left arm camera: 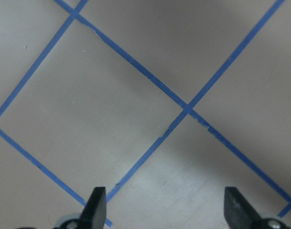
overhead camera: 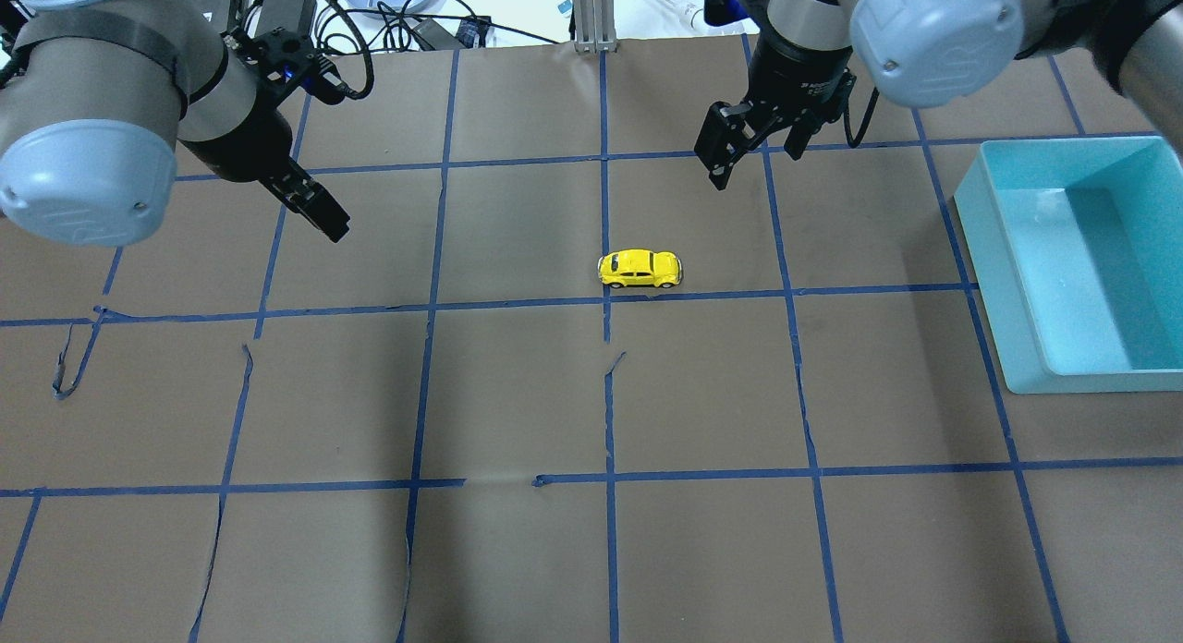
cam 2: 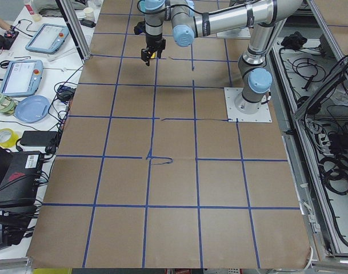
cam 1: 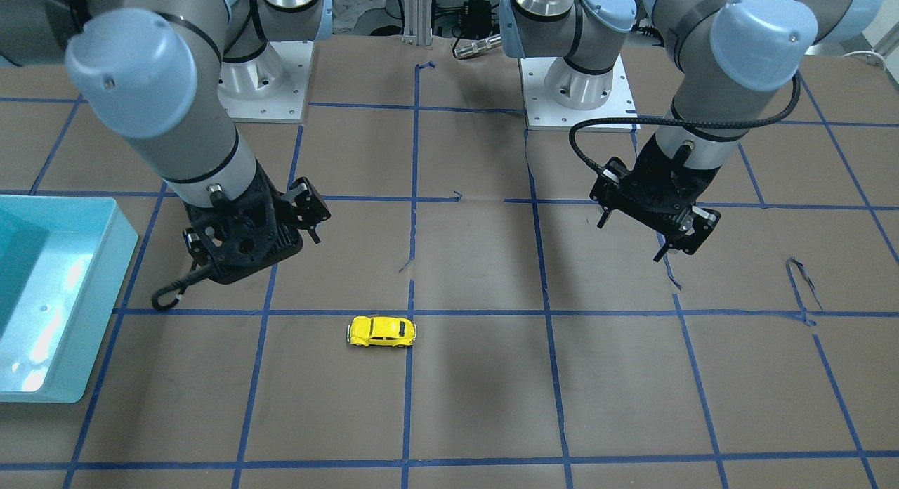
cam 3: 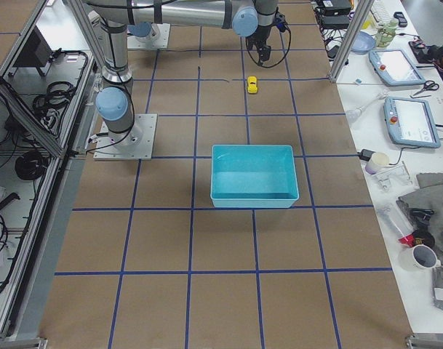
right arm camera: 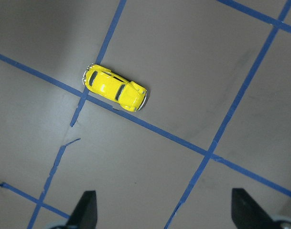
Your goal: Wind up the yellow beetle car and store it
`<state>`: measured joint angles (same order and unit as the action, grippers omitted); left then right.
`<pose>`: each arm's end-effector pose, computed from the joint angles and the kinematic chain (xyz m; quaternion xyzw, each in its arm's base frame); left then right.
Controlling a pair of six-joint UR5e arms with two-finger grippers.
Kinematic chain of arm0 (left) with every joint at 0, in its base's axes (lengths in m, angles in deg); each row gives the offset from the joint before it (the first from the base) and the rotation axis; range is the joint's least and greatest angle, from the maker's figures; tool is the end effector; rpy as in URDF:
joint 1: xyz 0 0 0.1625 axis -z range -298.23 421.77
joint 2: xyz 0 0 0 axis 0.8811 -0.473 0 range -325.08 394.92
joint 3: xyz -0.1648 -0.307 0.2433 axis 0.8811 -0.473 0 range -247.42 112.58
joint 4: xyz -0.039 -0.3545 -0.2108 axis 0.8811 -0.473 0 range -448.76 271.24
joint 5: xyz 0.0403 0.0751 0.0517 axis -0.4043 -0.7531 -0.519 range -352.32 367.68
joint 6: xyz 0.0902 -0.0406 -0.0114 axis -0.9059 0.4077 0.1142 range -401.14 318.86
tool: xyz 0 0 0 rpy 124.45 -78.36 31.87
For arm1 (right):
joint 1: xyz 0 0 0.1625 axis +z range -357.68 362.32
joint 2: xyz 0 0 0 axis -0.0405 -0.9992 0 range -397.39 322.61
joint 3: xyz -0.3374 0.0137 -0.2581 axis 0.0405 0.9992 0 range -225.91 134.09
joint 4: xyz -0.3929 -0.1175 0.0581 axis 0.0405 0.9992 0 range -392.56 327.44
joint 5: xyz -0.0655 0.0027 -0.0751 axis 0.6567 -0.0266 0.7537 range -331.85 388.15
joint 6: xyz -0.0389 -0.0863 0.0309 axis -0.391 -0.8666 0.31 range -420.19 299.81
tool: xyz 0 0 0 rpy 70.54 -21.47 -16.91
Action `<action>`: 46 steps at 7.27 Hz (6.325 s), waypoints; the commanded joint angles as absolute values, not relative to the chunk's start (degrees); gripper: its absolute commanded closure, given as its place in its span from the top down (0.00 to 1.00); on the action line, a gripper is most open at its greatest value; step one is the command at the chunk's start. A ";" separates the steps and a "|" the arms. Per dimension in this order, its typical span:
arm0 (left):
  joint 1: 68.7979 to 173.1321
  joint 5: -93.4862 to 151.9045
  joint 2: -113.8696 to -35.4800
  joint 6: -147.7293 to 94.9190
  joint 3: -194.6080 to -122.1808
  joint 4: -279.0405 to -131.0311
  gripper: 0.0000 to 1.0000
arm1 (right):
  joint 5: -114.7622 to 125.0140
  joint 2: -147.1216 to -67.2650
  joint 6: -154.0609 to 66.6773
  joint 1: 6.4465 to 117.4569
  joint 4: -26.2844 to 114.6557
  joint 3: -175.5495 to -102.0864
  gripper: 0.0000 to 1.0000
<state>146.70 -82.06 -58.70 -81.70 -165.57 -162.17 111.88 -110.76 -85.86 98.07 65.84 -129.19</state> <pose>-0.0874 -0.5284 0.4158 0.3046 0.9515 -0.0396 0.0142 0.2040 -0.5875 0.4007 -0.2696 0.9613 0.0034 0.0561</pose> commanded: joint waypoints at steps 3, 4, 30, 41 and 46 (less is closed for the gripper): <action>154.29 -85.89 -56.05 -51.31 -164.90 -162.50 0.93 | 110.94 -100.33 -120.59 103.30 77.39 -129.49 1.00; 155.71 -88.10 -55.35 -49.59 -164.81 -163.45 0.97 | 111.72 -97.71 -127.36 105.57 80.52 -130.28 1.00; 152.47 -82.50 -53.67 -42.89 -161.38 -170.58 1.00 | 119.20 -103.49 -190.25 57.78 96.19 -151.47 0.10; 152.82 -82.59 -54.12 -43.07 -160.33 -169.53 1.00 | 119.38 -125.35 -150.81 78.04 65.75 -136.55 1.00; 152.73 -82.67 -54.20 -43.42 -160.50 -169.53 1.00 | 119.20 -127.47 -101.34 97.57 59.02 -132.22 1.00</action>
<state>152.50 -82.61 -53.99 -43.47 -160.64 -169.52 119.21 -127.27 -114.22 93.16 59.35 -132.25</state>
